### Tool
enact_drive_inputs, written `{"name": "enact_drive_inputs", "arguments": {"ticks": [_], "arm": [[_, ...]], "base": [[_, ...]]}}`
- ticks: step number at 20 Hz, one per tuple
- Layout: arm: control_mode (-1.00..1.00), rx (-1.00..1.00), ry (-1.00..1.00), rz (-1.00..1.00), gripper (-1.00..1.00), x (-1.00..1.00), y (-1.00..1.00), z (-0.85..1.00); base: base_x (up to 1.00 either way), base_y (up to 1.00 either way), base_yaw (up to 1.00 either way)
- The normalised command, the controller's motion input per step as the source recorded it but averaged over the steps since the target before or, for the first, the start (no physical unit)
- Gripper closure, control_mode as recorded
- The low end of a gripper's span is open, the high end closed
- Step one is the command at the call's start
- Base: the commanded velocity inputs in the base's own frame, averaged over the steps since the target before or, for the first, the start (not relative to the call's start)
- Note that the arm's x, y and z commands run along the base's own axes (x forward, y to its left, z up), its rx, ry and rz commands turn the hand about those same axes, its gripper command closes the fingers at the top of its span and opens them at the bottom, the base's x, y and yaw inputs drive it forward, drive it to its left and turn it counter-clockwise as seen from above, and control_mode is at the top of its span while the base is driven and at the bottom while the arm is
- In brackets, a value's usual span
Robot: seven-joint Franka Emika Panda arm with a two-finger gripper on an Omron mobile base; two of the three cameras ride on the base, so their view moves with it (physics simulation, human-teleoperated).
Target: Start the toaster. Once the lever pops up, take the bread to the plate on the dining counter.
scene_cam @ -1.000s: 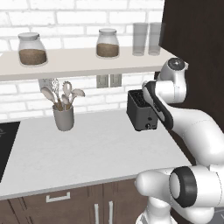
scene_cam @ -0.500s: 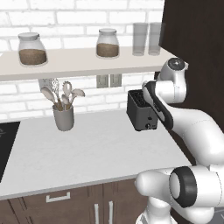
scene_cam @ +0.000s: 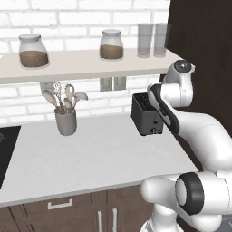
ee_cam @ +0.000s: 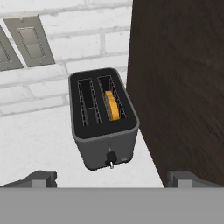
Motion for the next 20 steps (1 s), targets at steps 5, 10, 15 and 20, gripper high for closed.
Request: {"name": "enact_drive_inputs", "arguments": {"ticks": [5, 10, 15, 20], "arm": [[-1.00, 0.00, 0.00, 0.00, -1.00, 0.00, 0.00, 0.00], [-1.00, 0.00, 0.00, 0.00, -1.00, 0.00, 0.00, 0.00], [-1.00, 0.00, 0.00, 0.00, -1.00, 0.00, 0.00, 0.00], [-1.00, 0.00, 0.00, 0.00, -1.00, 0.00, 0.00, 0.00]], "base": [[0.00, 0.00, 0.00], [0.00, 0.00, 0.00], [0.00, 0.00, 0.00], [0.00, 0.00, 0.00]]}}
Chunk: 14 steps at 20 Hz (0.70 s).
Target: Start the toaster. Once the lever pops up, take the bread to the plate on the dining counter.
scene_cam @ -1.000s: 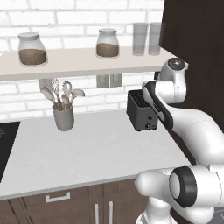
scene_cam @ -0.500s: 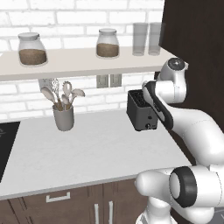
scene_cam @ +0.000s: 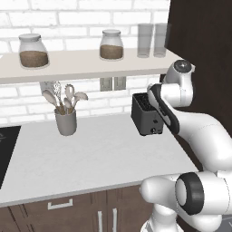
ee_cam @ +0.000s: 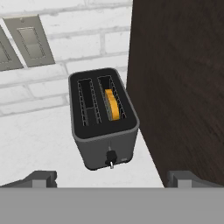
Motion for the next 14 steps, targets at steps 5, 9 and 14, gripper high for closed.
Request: {"name": "enact_drive_inputs", "arguments": {"ticks": [5, 9, 14], "arm": [[-1.00, 0.00, 0.00, 0.00, -1.00, 0.00, 0.00, 0.00], [-1.00, 0.00, 0.00, 0.00, -1.00, 0.00, 0.00, 0.00], [-1.00, 0.00, 0.00, 0.00, -1.00, 0.00, 0.00, 0.00]], "base": [[0.00, 0.00, 0.00], [0.00, 0.00, 0.00], [0.00, 0.00, 0.00]]}}
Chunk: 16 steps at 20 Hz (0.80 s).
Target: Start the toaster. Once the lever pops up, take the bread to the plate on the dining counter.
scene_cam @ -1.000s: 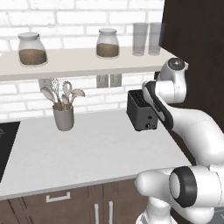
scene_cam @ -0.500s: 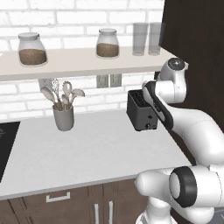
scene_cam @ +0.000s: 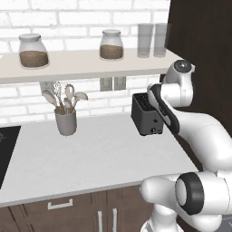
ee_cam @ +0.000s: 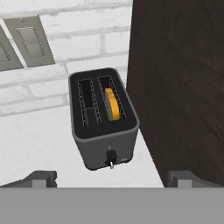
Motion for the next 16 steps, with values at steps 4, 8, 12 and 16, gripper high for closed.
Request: {"name": "enact_drive_inputs", "arguments": {"ticks": [4, 8, 12, 16], "arm": [[-1.00, 0.00, 0.00, 0.00, -1.00, 0.00, 0.00, 0.00], [-1.00, 0.00, 0.00, 0.00, -1.00, 0.00, 0.00, 0.00], [-1.00, 0.00, 0.00, 0.00, -1.00, 0.00, 0.00, 0.00], [-1.00, 0.00, 0.00, 0.00, -1.00, 0.00, 0.00, 0.00]], "base": [[0.00, 0.00, 0.00], [0.00, 0.00, 0.00], [0.00, 0.00, 0.00], [0.00, 0.00, 0.00]]}}
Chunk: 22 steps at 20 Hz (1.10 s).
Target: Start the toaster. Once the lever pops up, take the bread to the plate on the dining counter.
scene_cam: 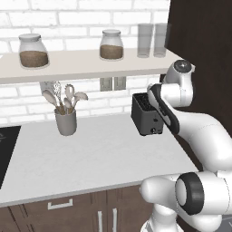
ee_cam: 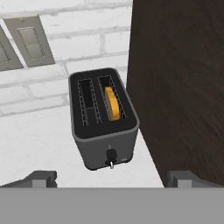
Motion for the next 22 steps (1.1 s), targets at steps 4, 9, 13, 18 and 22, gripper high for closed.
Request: {"name": "enact_drive_inputs", "arguments": {"ticks": [4, 9, 13, 18, 22], "arm": [[-1.00, 0.00, 0.00, 0.00, -1.00, 0.00, 0.00, 0.00], [-1.00, 0.00, 0.00, 0.00, -1.00, 0.00, 0.00, 0.00], [-1.00, 0.00, 0.00, 0.00, -1.00, 0.00, 0.00, 0.00], [-1.00, 0.00, 0.00, 0.00, -1.00, 0.00, 0.00, 0.00], [-1.00, 0.00, 0.00, 0.00, -1.00, 0.00, 0.00, 0.00]], "base": [[0.00, 0.00, 0.00], [0.00, 0.00, 0.00], [0.00, 0.00, 0.00], [0.00, 0.00, 0.00], [0.00, 0.00, 0.00]]}}
